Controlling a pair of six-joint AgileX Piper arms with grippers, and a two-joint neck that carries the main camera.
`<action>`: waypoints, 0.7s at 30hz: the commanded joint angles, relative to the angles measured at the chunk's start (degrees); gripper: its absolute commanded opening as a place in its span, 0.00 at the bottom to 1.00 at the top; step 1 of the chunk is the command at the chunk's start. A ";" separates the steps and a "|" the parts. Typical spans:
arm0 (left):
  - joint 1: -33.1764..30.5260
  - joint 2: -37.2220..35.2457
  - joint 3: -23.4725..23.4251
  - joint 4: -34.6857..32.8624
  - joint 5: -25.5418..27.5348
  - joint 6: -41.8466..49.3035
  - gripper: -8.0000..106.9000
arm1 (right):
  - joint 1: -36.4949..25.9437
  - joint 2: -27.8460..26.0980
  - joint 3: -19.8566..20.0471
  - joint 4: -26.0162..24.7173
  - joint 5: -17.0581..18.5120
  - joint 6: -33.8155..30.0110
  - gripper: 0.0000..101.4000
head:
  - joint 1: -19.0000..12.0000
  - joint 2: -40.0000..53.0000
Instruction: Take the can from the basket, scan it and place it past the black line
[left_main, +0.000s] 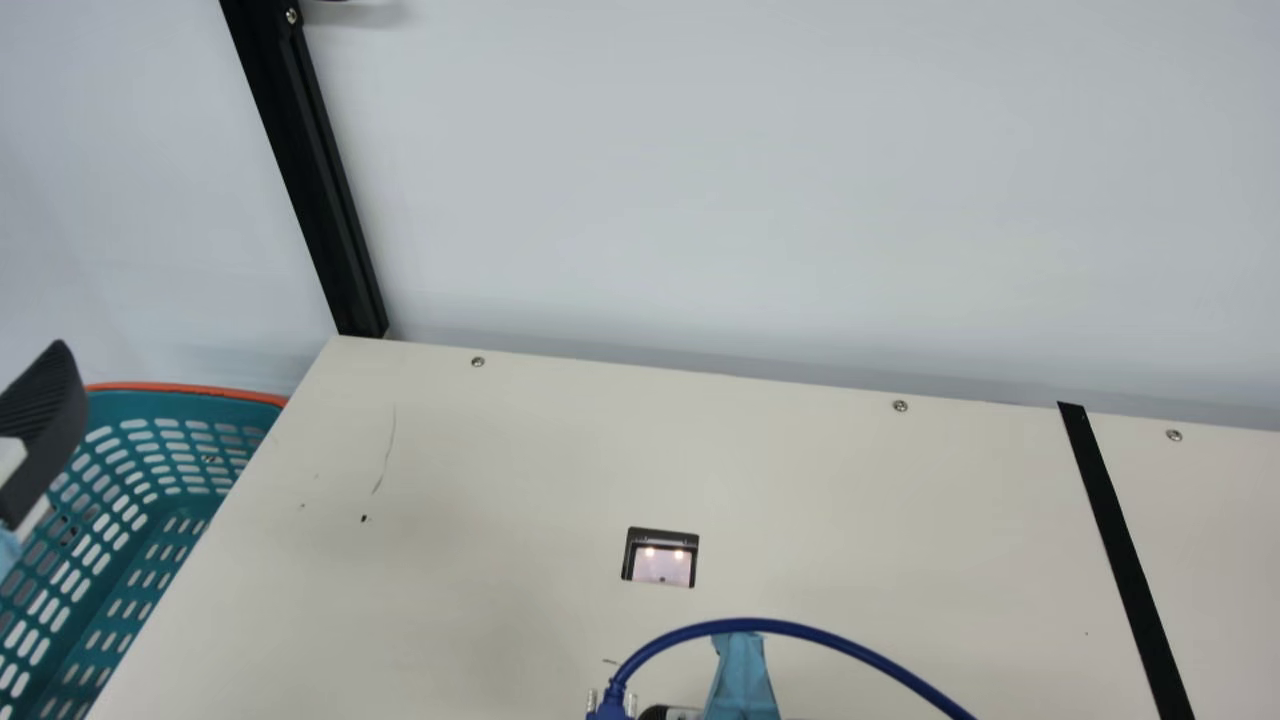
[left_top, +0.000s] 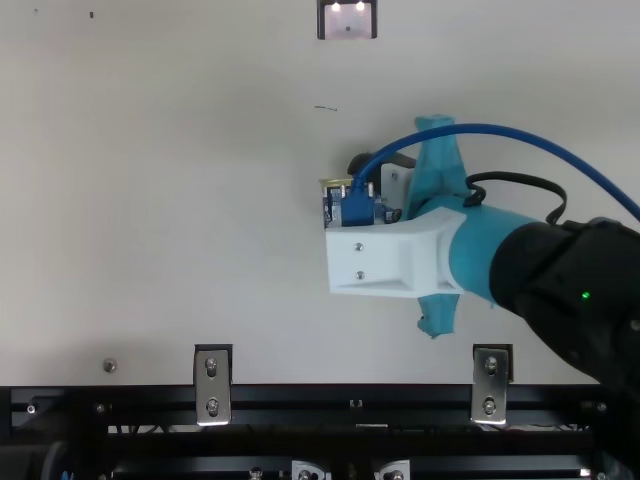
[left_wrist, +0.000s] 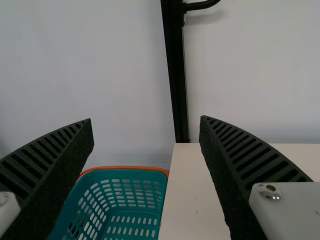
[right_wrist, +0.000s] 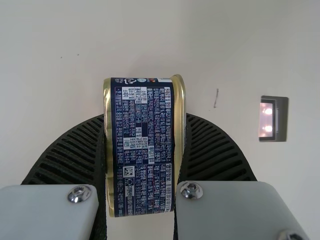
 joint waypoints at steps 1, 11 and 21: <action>0.00 0.00 0.00 0.00 0.00 0.00 0.85 | 0.03 -0.59 -0.15 -0.68 -0.05 0.63 0.00 | -1.83 -0.16; 0.00 0.00 0.00 0.00 0.00 0.00 0.85 | -0.72 -4.71 0.58 -3.44 -1.72 6.07 0.00 | -1.83 -0.16; 0.00 0.00 0.00 0.00 0.00 0.00 0.85 | -2.14 -8.70 1.63 -7.59 -4.10 15.05 0.00 | -1.83 -0.16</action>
